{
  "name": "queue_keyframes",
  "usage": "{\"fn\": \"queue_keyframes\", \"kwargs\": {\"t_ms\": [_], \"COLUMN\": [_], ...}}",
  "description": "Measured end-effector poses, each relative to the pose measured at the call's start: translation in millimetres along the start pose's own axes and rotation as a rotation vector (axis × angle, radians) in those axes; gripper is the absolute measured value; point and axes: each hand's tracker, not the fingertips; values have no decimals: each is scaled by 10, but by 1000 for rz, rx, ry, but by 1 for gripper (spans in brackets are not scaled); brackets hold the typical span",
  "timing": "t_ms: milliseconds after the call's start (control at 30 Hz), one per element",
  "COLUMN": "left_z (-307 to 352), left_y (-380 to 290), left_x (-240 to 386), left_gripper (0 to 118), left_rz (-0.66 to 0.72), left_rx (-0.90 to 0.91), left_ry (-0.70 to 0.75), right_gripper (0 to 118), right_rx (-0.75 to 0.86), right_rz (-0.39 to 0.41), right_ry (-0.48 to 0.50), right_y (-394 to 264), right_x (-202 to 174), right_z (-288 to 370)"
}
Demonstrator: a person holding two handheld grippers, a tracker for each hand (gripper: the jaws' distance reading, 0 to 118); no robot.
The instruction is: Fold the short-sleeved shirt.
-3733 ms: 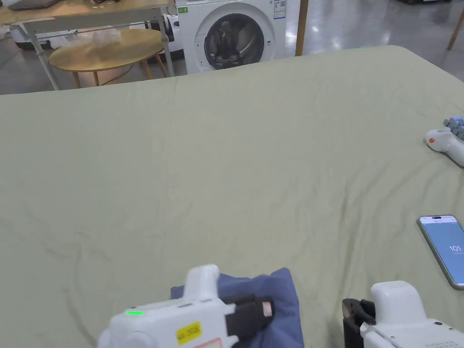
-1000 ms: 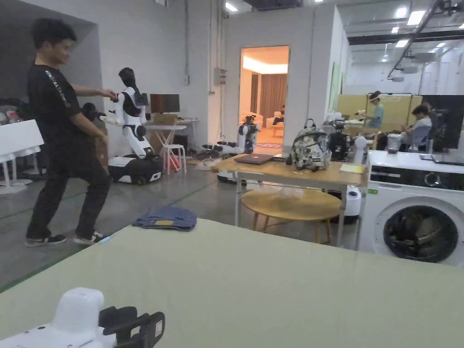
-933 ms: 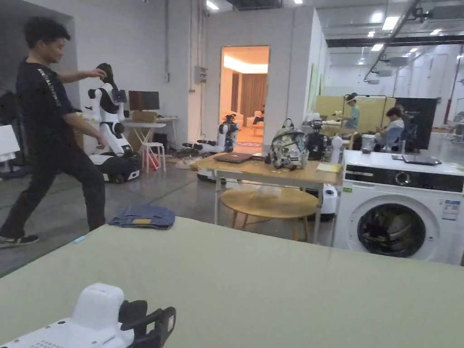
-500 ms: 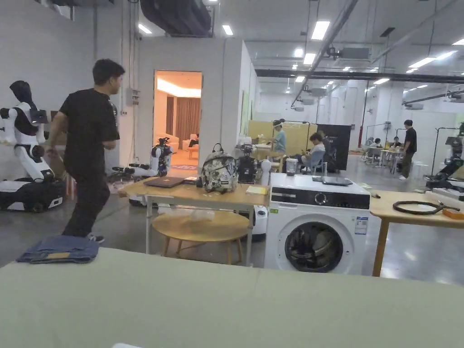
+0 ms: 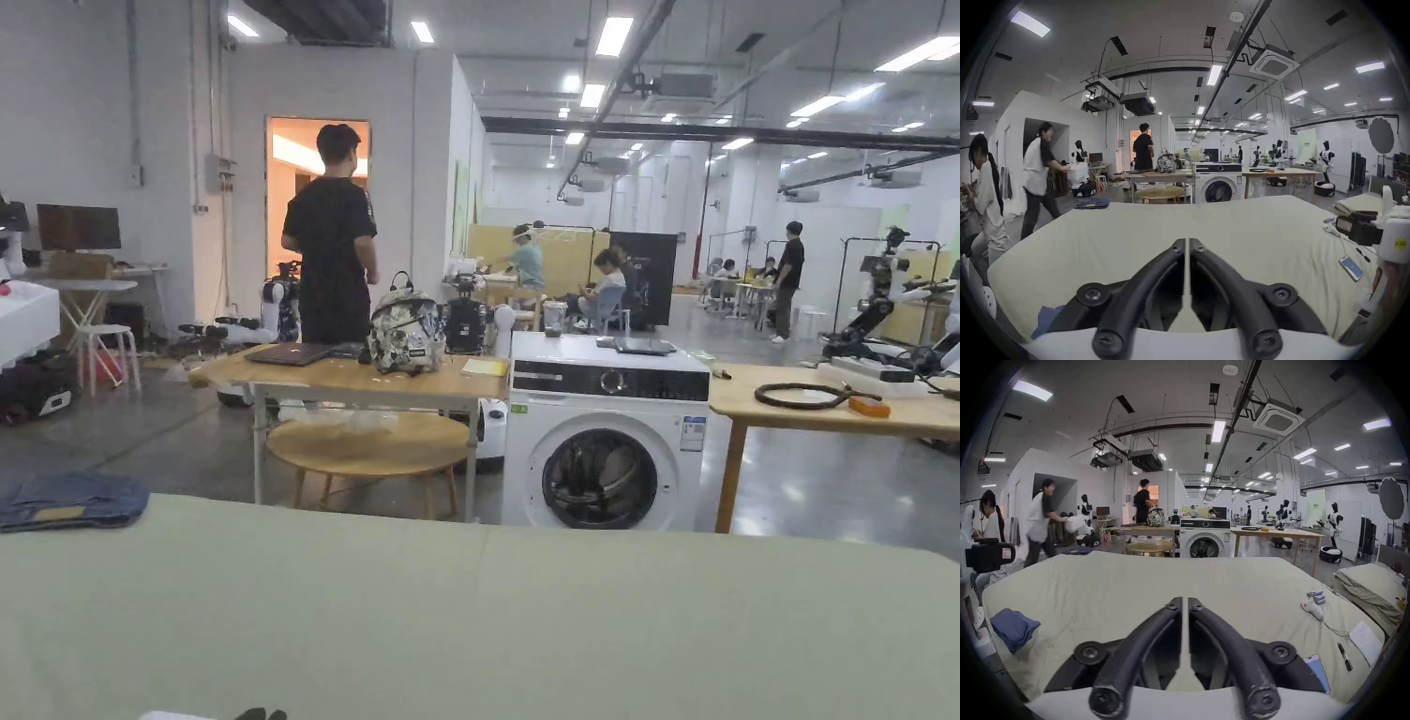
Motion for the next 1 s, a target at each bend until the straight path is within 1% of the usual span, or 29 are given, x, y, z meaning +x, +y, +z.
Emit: {"fn": "queue_keyframes", "kwargs": {"t_ms": [33, 67, 100, 133, 167, 267, 367, 467, 533, 700, 767, 867, 900, 1000], "left_z": [-2, -4, -7, -24, -28, 16, 30, 42, 50, 67, 65, 67, 61, 63], "left_y": [-1, -2, -1, 2, -4, -24, 1, 29, 46, 32, 26, 13, 10, 1], "left_x": [11, 16, 15, 8, 1, -28, -41, -54, -87, -95, -103, -101, -102, -89], "left_gripper": [46, 75, 93, 103, 105, 105, 105, 105, 105, 105, 105, 105, 105, 105], "left_rz": [-8, -11, -6, 8, 26, 74, 100, 117, 112, 90, 96, 101, 103, 102], "left_rx": [0, 1, -1, -9, -12, 23, 36, 48, 48, 40, 35, 30, 24, 15], "left_ry": [7, 13, 16, 11, 2, -17, -19, -2, -23, 0, -6, -8, -12, -21], "right_gripper": [63, 89, 102, 105, 105, 106, 106, 106, 106, 106, 106, 106, 106, 106], "right_rx": [-2, -2, -5, -8, -7, 11, -3, -11, -13, -24, -23, -33, -36, -44], "right_rz": [7, 12, 13, 11, 7, -15, -5, 37, 32, 18, -3, -89, -97, -84], "right_ry": [1, 1, -2, -3, 3, 27, 39, 0, -3, -15, -13, 9, 10, 24], "right_y": [9, 15, 30, 37, 37, 69, 105, 68, 55, 98, 116, 123, 130, 137], "right_x": [-13, -27, -30, -40, -41, -42, -61, -135, -141, -108, -90, -61, -62, -71], "right_z": [-1, -5, -18, -28, -25, -6, -26, -22, -6, -23, -21, -20, -14, -15]}}
